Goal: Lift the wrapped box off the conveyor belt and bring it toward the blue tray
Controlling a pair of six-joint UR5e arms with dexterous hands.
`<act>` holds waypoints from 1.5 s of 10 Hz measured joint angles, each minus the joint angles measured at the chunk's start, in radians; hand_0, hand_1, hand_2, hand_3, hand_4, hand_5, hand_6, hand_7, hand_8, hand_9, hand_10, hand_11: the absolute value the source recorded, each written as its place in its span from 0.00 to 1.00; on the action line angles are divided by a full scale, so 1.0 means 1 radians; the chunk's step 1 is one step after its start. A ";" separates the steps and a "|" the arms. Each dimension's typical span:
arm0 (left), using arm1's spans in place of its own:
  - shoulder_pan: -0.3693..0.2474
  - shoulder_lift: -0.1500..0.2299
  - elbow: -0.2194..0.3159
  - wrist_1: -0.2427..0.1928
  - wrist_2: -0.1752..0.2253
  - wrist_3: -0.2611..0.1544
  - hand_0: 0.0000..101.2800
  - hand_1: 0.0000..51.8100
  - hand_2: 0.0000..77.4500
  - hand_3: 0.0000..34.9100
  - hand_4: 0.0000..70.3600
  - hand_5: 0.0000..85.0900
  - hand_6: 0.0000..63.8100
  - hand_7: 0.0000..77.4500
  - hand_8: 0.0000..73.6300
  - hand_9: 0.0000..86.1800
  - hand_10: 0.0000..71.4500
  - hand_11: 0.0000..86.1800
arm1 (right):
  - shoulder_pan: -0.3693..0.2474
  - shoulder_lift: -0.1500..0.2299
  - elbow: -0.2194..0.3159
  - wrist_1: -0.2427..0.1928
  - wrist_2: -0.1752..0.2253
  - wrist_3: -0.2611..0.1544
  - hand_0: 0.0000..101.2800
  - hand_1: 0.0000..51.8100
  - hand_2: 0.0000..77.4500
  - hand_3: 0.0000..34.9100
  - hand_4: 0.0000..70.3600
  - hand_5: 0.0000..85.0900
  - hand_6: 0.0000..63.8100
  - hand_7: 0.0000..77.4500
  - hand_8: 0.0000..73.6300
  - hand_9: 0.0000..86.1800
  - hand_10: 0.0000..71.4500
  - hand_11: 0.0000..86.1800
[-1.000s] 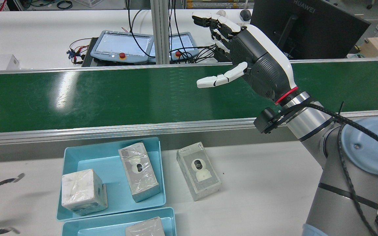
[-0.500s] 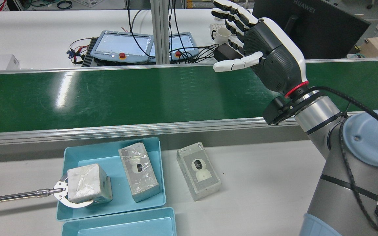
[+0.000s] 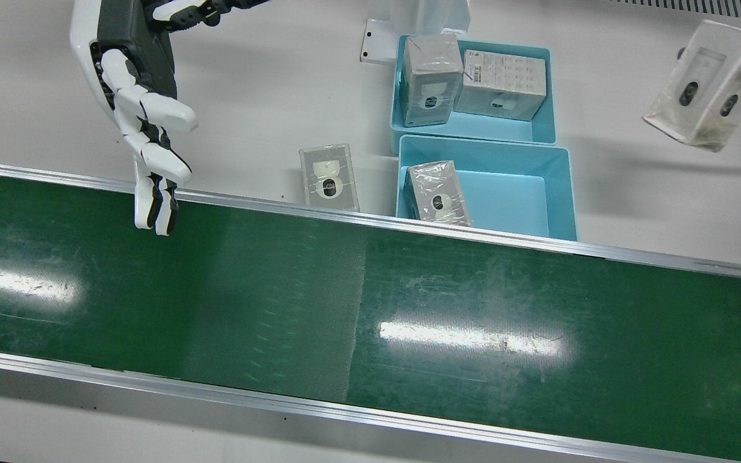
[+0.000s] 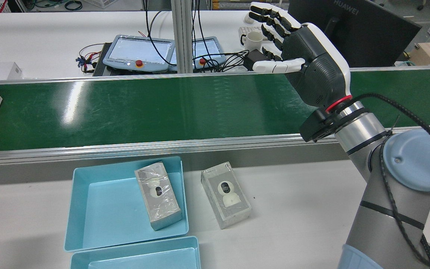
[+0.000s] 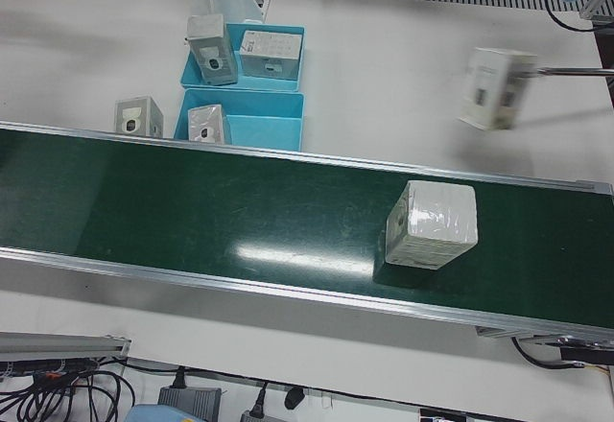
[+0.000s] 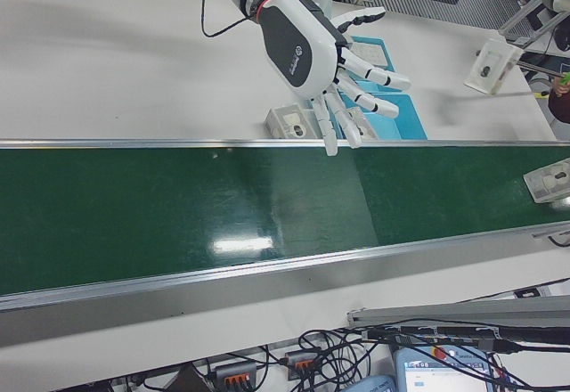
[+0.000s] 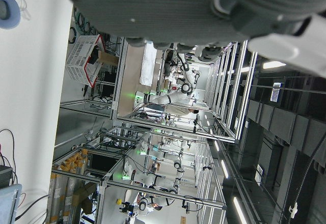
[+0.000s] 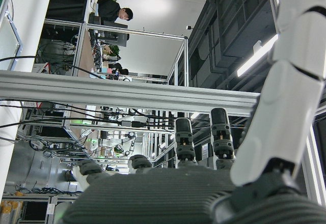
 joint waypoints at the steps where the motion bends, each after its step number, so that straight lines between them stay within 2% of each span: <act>1: 0.000 0.000 0.000 0.000 0.000 0.000 0.00 0.00 0.01 0.00 0.01 0.01 0.01 0.01 0.01 0.01 0.01 0.00 | -0.003 -0.008 -0.011 0.003 0.001 0.002 0.41 0.18 0.15 0.86 0.18 0.26 0.00 0.27 0.00 0.03 0.02 0.01; 2: 0.000 0.000 0.000 0.000 0.000 0.000 0.00 0.00 0.01 0.00 0.01 0.01 0.00 0.01 0.00 0.01 0.01 0.00 | -0.006 -0.014 -0.038 0.009 0.000 0.010 0.37 0.09 0.11 0.85 0.18 0.29 0.00 0.29 0.00 0.03 0.04 0.08; 3: 0.000 0.000 0.000 0.000 0.000 0.000 0.00 0.00 0.01 0.00 0.01 0.01 0.01 0.01 0.00 0.01 0.01 0.00 | -0.007 -0.015 -0.069 0.013 -0.001 0.018 0.37 0.09 0.11 0.85 0.15 0.31 0.00 0.29 0.00 0.03 0.03 0.03; 4: 0.000 0.000 0.000 0.000 0.000 0.000 0.00 0.00 0.01 0.00 0.01 0.01 0.00 0.01 0.00 0.01 0.01 0.00 | -0.008 -0.007 -0.102 0.018 -0.001 0.023 0.37 0.12 0.13 0.85 0.15 0.31 0.00 0.28 0.00 0.04 0.03 0.04; 5: 0.000 0.000 0.000 0.000 0.000 0.000 0.00 0.00 0.01 0.00 0.01 0.01 0.00 0.01 0.00 0.01 0.01 0.00 | -0.008 0.014 -0.139 0.024 -0.002 0.024 0.39 0.14 0.18 0.86 0.22 0.29 0.00 0.29 0.00 0.04 0.10 0.10; 7: 0.000 0.000 0.000 0.000 0.000 0.000 0.00 0.00 0.01 0.00 0.01 0.01 0.00 0.01 0.00 0.01 0.00 0.00 | -0.007 0.052 -0.215 0.038 -0.003 0.026 0.39 0.14 0.18 0.86 0.22 0.29 0.00 0.29 0.00 0.04 0.10 0.10; 9: 0.000 0.000 0.000 0.000 0.000 0.000 0.00 0.00 0.01 0.00 0.01 0.01 0.01 0.01 0.01 0.00 0.01 0.00 | 0.013 0.071 -0.265 0.065 -0.003 0.028 0.39 0.15 0.18 0.85 0.22 0.31 0.00 0.29 0.00 0.04 0.03 0.04; 10: 0.000 0.000 0.000 0.000 0.000 0.000 0.00 0.00 0.01 0.00 0.00 0.01 0.00 0.01 0.01 0.00 0.01 0.00 | 0.031 0.079 -0.277 0.073 -0.003 0.030 0.39 0.15 0.16 0.87 0.17 0.33 0.00 0.29 0.00 0.04 0.03 0.04; 11: 0.000 0.000 0.000 0.000 0.000 0.000 0.00 0.00 0.01 0.00 0.00 0.01 0.00 0.01 0.01 0.00 0.01 0.00 | 0.050 0.086 -0.285 0.086 -0.002 0.035 0.39 0.15 0.16 0.87 0.18 0.34 0.00 0.28 0.00 0.04 0.03 0.04; 12: 0.000 0.000 0.000 0.000 0.000 0.000 0.00 0.00 0.01 0.00 0.01 0.01 0.01 0.01 0.01 0.00 0.00 0.00 | 0.065 0.092 -0.290 0.110 -0.002 0.042 0.38 0.12 0.14 0.87 0.13 0.34 0.00 0.26 0.00 0.04 0.03 0.04; 13: 0.000 0.000 0.000 0.000 0.000 0.000 0.00 0.00 0.01 0.00 0.01 0.01 0.01 0.01 0.01 0.00 0.00 0.00 | 0.079 0.097 -0.293 0.151 -0.002 0.044 0.38 0.12 0.14 0.87 0.13 0.34 0.00 0.26 0.00 0.04 0.03 0.04; 14: 0.000 0.000 0.000 0.000 0.000 0.000 0.00 0.00 0.01 0.00 0.00 0.01 0.01 0.01 0.01 0.00 0.01 0.00 | 0.086 0.104 -0.294 0.186 -0.005 0.040 0.35 0.12 0.12 0.87 0.04 0.25 0.00 0.22 0.00 0.05 0.05 0.07; 15: 0.000 0.000 0.000 0.000 0.000 0.000 0.00 0.00 0.01 0.00 0.00 0.01 0.00 0.01 0.01 0.00 0.01 0.00 | 0.085 0.111 -0.292 0.207 -0.013 0.033 0.36 0.13 0.15 0.87 0.13 0.28 0.00 0.26 0.00 0.06 0.05 0.07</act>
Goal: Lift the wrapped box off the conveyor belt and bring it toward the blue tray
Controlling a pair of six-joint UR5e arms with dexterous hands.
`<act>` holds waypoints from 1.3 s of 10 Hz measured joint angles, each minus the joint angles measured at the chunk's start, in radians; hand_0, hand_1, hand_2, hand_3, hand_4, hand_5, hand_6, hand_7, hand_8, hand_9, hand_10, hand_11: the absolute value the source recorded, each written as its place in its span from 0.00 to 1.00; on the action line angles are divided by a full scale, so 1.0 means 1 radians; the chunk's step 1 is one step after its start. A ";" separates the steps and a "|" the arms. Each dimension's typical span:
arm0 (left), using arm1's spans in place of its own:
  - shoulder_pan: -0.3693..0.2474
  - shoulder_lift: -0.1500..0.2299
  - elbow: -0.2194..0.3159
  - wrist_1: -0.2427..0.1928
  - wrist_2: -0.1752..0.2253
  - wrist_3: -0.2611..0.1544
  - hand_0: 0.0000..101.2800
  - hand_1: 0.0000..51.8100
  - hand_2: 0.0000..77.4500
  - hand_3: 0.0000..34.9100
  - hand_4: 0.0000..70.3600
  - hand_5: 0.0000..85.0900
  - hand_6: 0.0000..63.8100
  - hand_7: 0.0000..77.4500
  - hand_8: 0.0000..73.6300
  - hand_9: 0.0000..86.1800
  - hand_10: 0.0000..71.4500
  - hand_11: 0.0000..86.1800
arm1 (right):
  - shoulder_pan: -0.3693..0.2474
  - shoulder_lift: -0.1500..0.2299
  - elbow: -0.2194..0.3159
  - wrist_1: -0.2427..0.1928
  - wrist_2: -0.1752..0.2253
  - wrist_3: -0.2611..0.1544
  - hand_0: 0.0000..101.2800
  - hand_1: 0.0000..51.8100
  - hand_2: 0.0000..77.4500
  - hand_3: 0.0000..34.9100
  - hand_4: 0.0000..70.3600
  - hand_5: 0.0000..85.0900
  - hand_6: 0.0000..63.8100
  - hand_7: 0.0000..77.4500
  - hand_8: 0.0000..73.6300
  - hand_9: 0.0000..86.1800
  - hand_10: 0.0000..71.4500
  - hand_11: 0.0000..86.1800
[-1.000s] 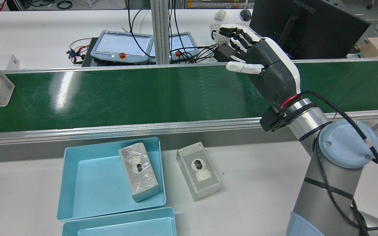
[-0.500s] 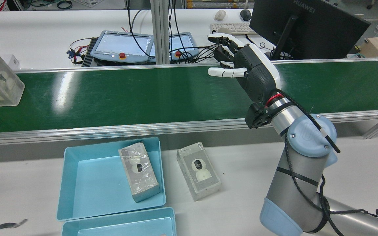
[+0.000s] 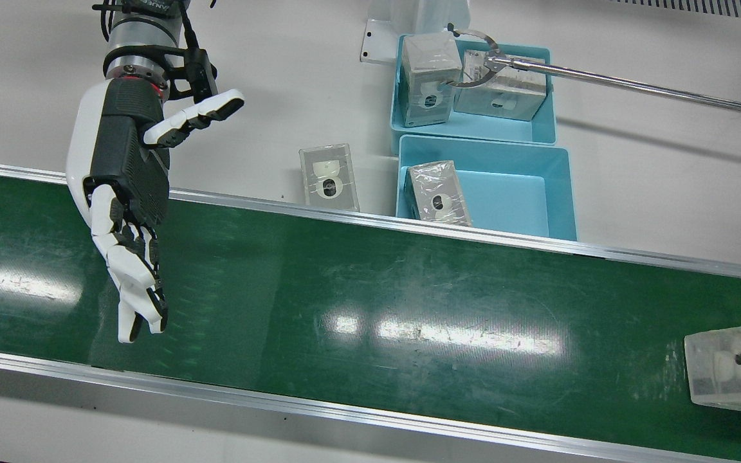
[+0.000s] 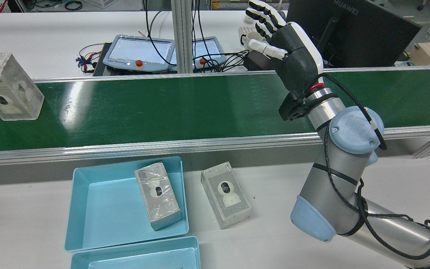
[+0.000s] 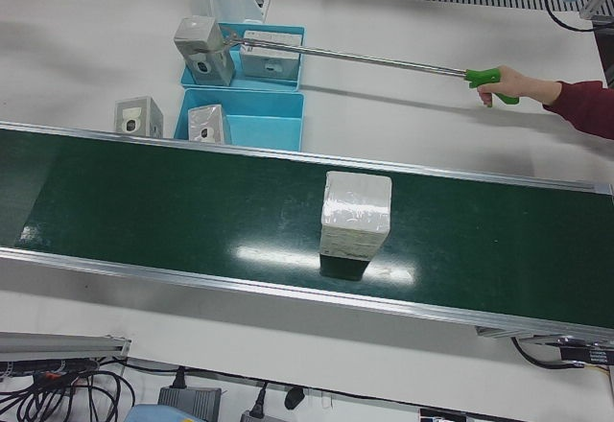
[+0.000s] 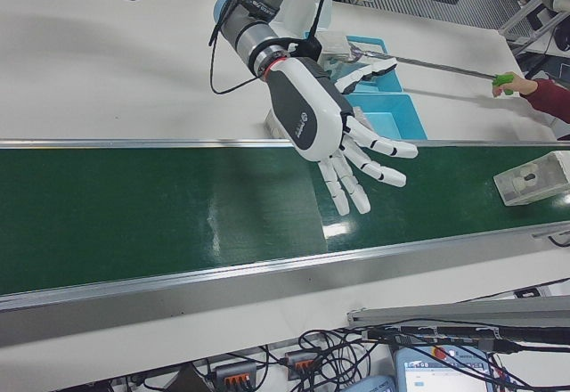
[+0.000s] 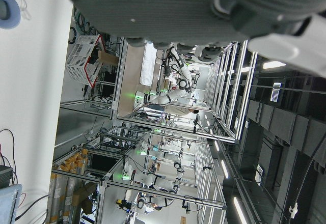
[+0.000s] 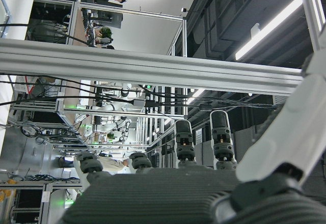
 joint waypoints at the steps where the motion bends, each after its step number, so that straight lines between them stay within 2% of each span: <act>1: 0.000 0.000 0.000 0.000 0.000 0.000 0.00 0.00 0.01 0.00 0.01 0.01 0.00 0.01 0.01 0.01 0.01 0.00 | -0.003 0.005 0.006 0.010 -0.018 -0.011 0.36 0.13 0.15 0.87 0.13 0.28 0.00 0.26 0.00 0.06 0.05 0.07; 2: 0.000 0.000 0.000 0.000 0.000 0.000 0.00 0.00 0.01 0.00 0.01 0.01 0.00 0.01 0.01 0.01 0.01 0.00 | -0.006 0.005 0.011 0.014 -0.046 -0.022 0.38 0.15 0.18 0.86 0.17 0.29 0.00 0.27 0.00 0.06 0.02 0.03; 4: 0.000 0.000 0.000 0.000 0.000 0.000 0.00 0.00 0.01 0.00 0.01 0.01 0.01 0.01 0.00 0.00 0.01 0.00 | -0.004 -0.010 0.016 0.003 -0.116 -0.032 0.39 0.18 0.19 0.87 0.19 0.29 0.00 0.27 0.00 0.04 0.02 0.03; 6: 0.000 0.000 0.000 0.000 0.000 0.000 0.00 0.00 0.01 0.00 0.00 0.01 0.01 0.01 0.01 0.00 0.00 0.00 | 0.010 -0.044 0.015 -0.039 -0.150 -0.018 0.42 0.21 0.20 0.86 0.19 0.31 0.00 0.27 0.00 0.03 0.00 0.02; 7: 0.000 0.000 0.000 0.000 0.000 0.000 0.00 0.00 0.01 0.00 0.00 0.01 0.01 0.01 0.01 0.00 0.00 0.00 | 0.017 -0.053 0.013 -0.062 -0.152 0.000 0.41 0.14 0.18 0.86 0.15 0.33 0.00 0.27 0.00 0.03 0.00 0.02; 8: 0.000 0.000 0.000 0.000 0.000 0.000 0.00 0.00 0.01 0.00 0.01 0.01 0.01 0.01 0.01 0.00 0.01 0.00 | 0.022 -0.057 0.011 -0.077 -0.151 0.025 0.34 0.09 0.15 0.87 0.13 0.37 0.00 0.27 0.00 0.03 0.00 0.02; 10: 0.000 0.000 0.000 0.000 0.000 0.000 0.00 0.00 0.01 0.00 0.01 0.01 0.01 0.01 0.01 0.00 0.01 0.00 | 0.027 -0.059 0.012 -0.090 -0.148 0.065 0.33 0.08 0.13 0.87 0.09 0.35 0.00 0.27 0.00 0.04 0.02 0.01; 11: 0.000 0.000 0.000 0.000 0.000 0.000 0.00 0.00 0.01 0.00 0.00 0.01 0.01 0.01 0.01 0.01 0.01 0.00 | 0.030 -0.059 0.016 -0.090 -0.147 0.073 0.33 0.12 0.13 0.86 0.09 0.34 0.00 0.27 0.00 0.04 0.02 0.01; 13: 0.000 0.000 0.000 0.000 0.000 0.000 0.00 0.00 0.01 0.00 0.01 0.01 0.01 0.01 0.00 0.01 0.01 0.00 | 0.034 -0.063 0.030 -0.089 -0.148 0.079 0.33 0.12 0.15 0.87 0.11 0.33 0.00 0.26 0.00 0.04 0.02 0.01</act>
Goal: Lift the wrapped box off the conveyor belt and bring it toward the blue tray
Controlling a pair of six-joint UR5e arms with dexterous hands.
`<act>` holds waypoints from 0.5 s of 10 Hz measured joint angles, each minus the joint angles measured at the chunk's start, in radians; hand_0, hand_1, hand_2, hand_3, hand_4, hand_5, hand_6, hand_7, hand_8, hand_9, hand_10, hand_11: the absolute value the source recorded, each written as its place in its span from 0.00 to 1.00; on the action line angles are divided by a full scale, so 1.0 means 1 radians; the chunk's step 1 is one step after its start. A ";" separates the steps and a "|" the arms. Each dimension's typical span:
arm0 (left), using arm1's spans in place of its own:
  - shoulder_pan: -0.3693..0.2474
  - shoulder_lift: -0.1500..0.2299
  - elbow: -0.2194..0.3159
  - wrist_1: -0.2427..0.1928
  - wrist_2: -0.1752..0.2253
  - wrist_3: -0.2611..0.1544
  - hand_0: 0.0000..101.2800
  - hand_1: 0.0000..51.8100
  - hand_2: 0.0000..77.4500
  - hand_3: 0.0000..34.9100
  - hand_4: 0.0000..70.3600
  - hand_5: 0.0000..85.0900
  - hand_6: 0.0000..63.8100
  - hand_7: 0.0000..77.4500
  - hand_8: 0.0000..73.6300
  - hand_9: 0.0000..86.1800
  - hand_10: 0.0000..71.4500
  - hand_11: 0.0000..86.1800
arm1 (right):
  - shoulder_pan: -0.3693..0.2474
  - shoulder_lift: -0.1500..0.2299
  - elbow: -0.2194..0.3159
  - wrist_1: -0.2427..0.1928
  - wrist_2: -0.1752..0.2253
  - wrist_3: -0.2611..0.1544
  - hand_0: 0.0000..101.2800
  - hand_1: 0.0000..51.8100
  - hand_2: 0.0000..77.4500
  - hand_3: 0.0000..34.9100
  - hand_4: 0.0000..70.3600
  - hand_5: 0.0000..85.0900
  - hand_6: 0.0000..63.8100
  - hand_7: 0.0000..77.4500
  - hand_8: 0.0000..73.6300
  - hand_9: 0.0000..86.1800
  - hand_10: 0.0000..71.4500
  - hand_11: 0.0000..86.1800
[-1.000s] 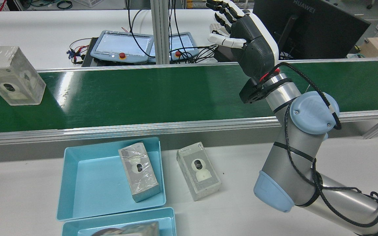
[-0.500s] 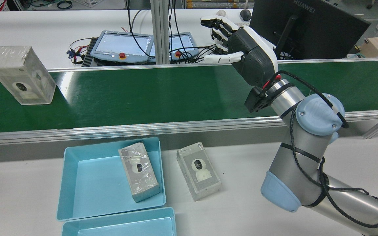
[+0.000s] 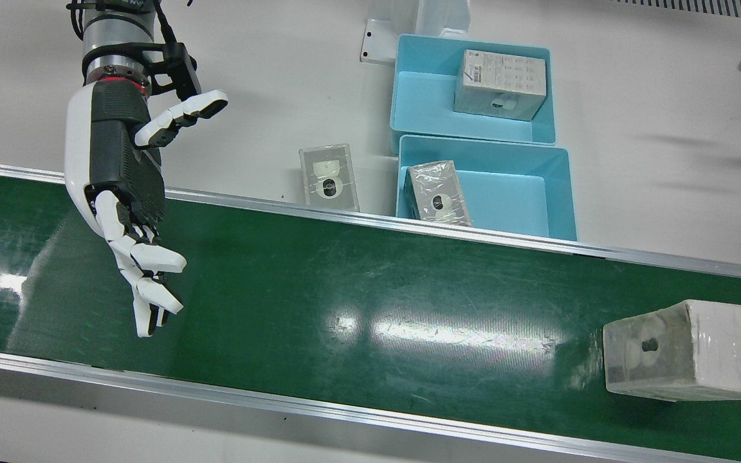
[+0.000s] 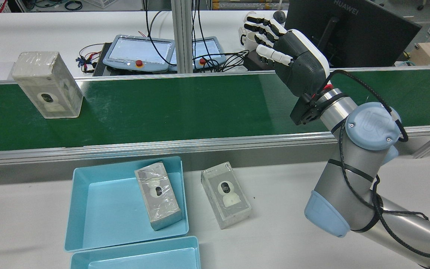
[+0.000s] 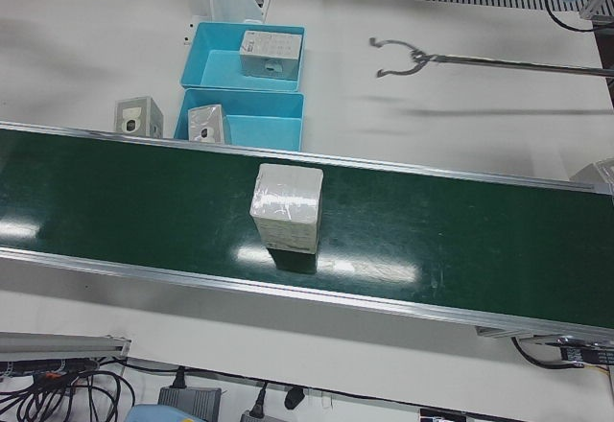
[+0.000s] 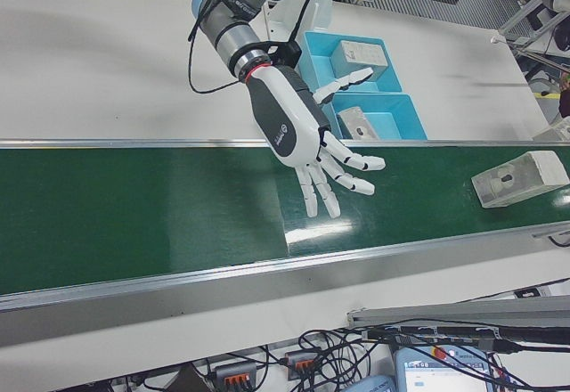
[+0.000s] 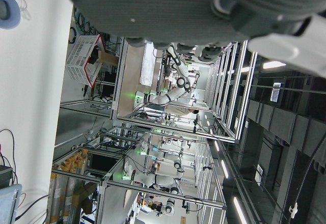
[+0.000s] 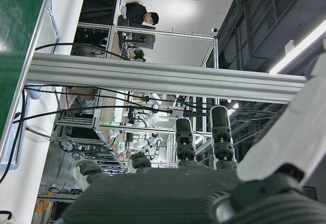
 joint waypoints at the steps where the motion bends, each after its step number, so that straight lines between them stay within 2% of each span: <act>1: 0.000 0.000 0.000 0.000 0.000 0.000 0.00 0.00 0.01 0.00 0.00 0.01 0.01 0.01 0.01 0.00 0.01 0.00 | -0.001 -0.002 0.003 0.000 0.000 0.000 0.35 0.12 0.16 0.86 0.09 0.31 0.00 0.26 0.00 0.04 0.02 0.01; 5: 0.000 0.000 0.000 0.000 0.000 0.000 0.00 0.00 0.01 0.00 0.01 0.01 0.01 0.01 0.01 0.00 0.00 0.00 | -0.009 0.003 -0.001 0.000 0.000 -0.001 0.35 0.14 0.19 0.86 0.12 0.32 0.00 0.26 0.00 0.04 0.02 0.02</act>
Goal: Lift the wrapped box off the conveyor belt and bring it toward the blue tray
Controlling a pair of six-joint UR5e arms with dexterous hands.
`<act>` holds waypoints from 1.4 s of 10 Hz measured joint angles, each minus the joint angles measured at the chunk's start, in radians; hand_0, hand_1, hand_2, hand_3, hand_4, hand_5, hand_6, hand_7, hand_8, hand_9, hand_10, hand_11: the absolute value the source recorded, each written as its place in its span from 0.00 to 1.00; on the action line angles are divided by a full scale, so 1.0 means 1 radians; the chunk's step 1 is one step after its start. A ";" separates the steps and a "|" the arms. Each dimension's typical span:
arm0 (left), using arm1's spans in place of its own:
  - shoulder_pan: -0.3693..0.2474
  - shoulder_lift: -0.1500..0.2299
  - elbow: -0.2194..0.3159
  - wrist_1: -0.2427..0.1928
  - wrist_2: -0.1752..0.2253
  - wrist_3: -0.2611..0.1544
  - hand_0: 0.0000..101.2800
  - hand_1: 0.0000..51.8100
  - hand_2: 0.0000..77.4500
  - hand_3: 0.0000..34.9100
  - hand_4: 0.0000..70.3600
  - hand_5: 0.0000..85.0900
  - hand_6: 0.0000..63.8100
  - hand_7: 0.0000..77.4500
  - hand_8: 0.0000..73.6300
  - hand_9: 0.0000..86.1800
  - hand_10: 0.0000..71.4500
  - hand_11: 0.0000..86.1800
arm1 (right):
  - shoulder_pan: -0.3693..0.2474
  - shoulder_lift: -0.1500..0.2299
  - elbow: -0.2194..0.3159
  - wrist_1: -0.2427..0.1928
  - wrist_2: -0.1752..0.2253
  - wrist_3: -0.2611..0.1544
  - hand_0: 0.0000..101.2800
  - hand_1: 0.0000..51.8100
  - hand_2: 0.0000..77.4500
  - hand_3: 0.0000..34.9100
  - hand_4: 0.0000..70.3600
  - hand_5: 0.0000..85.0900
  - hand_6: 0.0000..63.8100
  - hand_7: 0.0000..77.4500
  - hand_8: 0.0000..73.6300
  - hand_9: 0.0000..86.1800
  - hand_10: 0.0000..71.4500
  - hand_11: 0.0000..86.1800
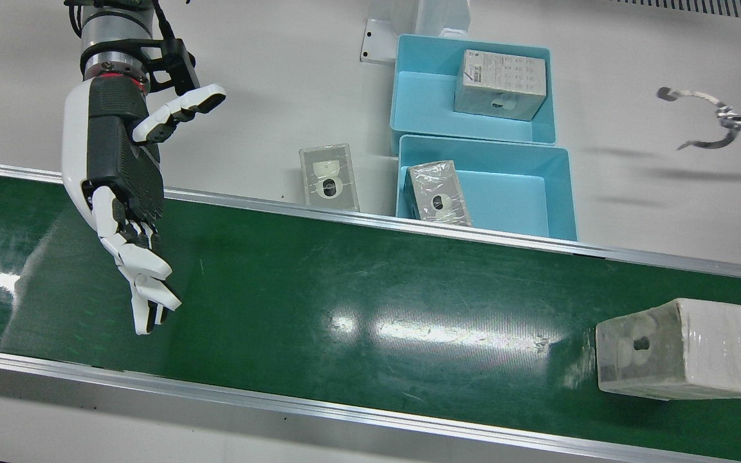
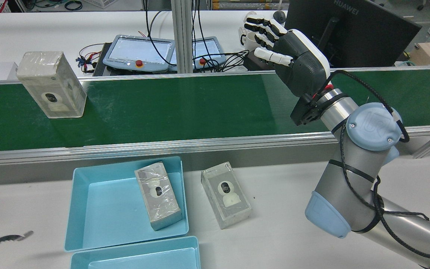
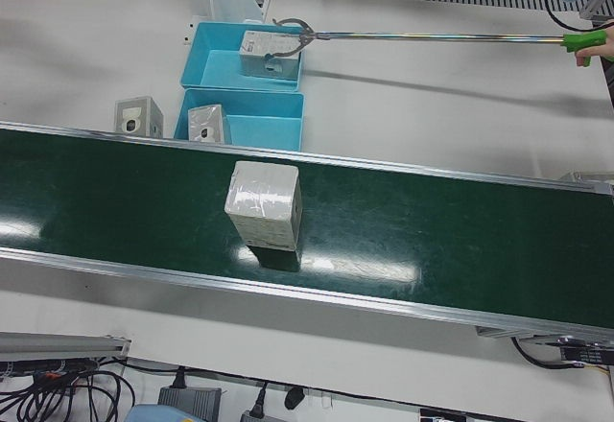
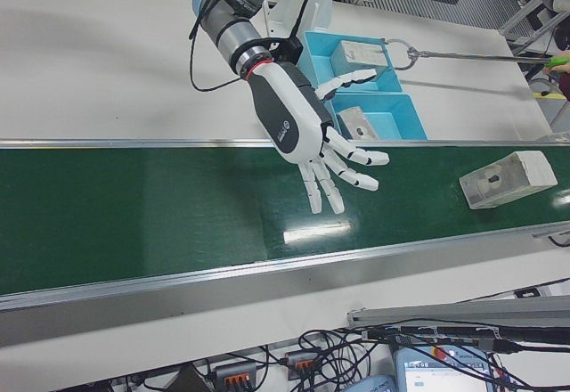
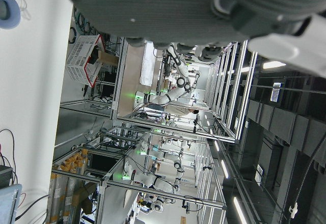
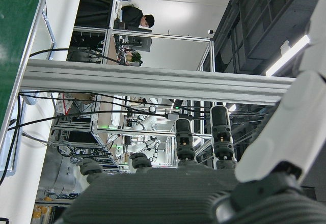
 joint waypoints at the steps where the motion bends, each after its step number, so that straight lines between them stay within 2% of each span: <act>1: 0.000 0.000 0.000 0.000 0.000 0.000 0.00 0.00 0.01 0.00 0.01 0.01 0.01 0.01 0.01 0.00 0.00 0.00 | 0.000 0.000 0.008 0.000 -0.001 0.000 0.35 0.14 0.19 0.86 0.12 0.32 0.00 0.26 0.00 0.04 0.02 0.02; 5: 0.000 0.000 0.000 0.000 0.000 0.000 0.00 0.00 0.01 0.00 0.01 0.01 0.00 0.01 0.01 0.00 0.01 0.00 | 0.011 -0.013 0.051 -0.004 -0.007 0.000 0.36 0.14 0.19 0.86 0.13 0.33 0.00 0.28 0.00 0.05 0.02 0.02; 14: 0.000 0.000 0.000 0.000 0.000 0.000 0.00 0.00 0.01 0.00 0.00 0.01 0.01 0.01 0.01 0.01 0.00 0.00 | 0.010 -0.079 0.112 -0.004 -0.009 0.002 0.37 0.14 0.18 0.86 0.13 0.33 0.00 0.27 0.00 0.05 0.02 0.03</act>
